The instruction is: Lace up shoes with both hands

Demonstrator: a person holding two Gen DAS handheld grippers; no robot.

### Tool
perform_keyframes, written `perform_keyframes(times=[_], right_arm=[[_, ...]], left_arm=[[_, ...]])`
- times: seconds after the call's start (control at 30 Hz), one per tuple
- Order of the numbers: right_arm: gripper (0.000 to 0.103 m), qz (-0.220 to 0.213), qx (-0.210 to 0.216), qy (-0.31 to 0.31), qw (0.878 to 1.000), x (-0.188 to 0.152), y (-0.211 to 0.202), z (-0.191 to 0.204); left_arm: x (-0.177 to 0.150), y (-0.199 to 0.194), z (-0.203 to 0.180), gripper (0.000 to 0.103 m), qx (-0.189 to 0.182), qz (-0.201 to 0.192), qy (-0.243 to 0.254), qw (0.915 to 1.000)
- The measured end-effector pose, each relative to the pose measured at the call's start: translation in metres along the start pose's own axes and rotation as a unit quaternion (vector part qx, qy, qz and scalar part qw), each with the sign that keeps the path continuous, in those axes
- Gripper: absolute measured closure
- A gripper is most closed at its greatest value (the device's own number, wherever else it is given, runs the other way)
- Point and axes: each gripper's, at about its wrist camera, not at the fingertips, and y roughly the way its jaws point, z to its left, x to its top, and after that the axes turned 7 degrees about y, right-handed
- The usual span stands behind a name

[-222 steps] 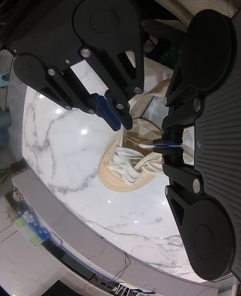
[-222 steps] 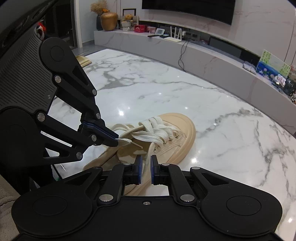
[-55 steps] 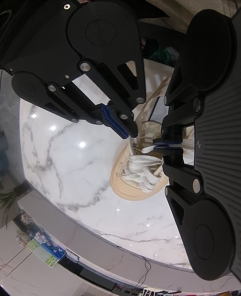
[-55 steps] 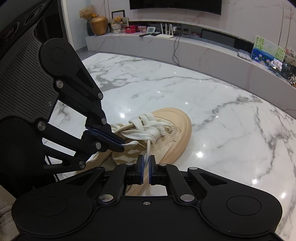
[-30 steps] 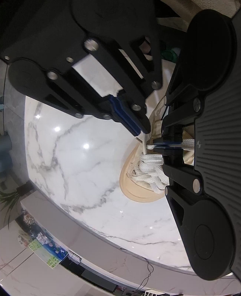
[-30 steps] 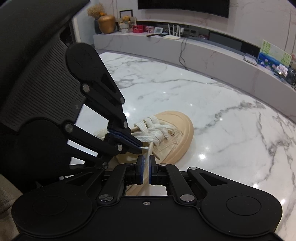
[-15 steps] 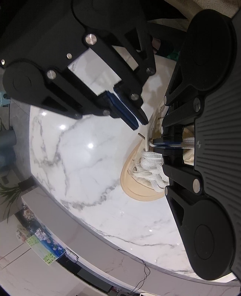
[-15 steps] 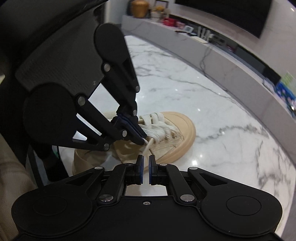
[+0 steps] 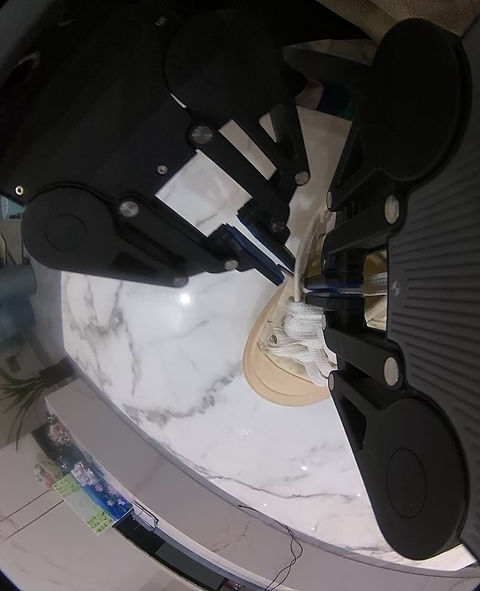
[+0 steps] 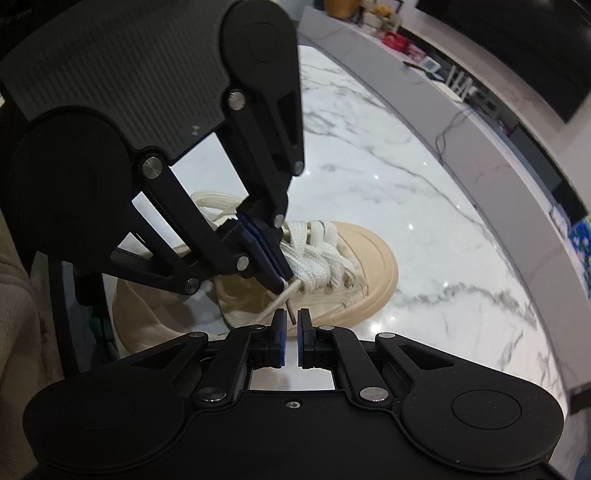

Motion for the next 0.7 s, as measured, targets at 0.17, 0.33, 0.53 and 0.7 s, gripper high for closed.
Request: perform_keyframes(times=[0.17, 0.33, 0.53, 0.7], right_arm=[[0.102, 0.003, 0.005, -0.006, 1.0, -0.001, 0.003, 0.004], [0.102, 0.009, -0.004, 0.013, 1.0, -0.003, -0.002, 0.004], [0.103, 0.023, -0.022, 0.04, 0.999, -0.008, -0.012, 0.002], [0.103, 0.044, -0.055, 0.064, 0.995, -0.018, -0.022, -0.002]], left_arm=[[-0.002, -0.002, 0.0, 0.101, 0.0, -0.003, -0.005, 1.0], [-0.006, -0.011, -0.002, 0.091, 0.004, -0.011, -0.011, 0.9999], [-0.016, -0.03, -0.006, 0.086, 0.026, -0.016, -0.032, 0.999], [-0.023, -0.039, -0.008, 0.086, 0.036, -0.013, -0.049, 0.9981]])
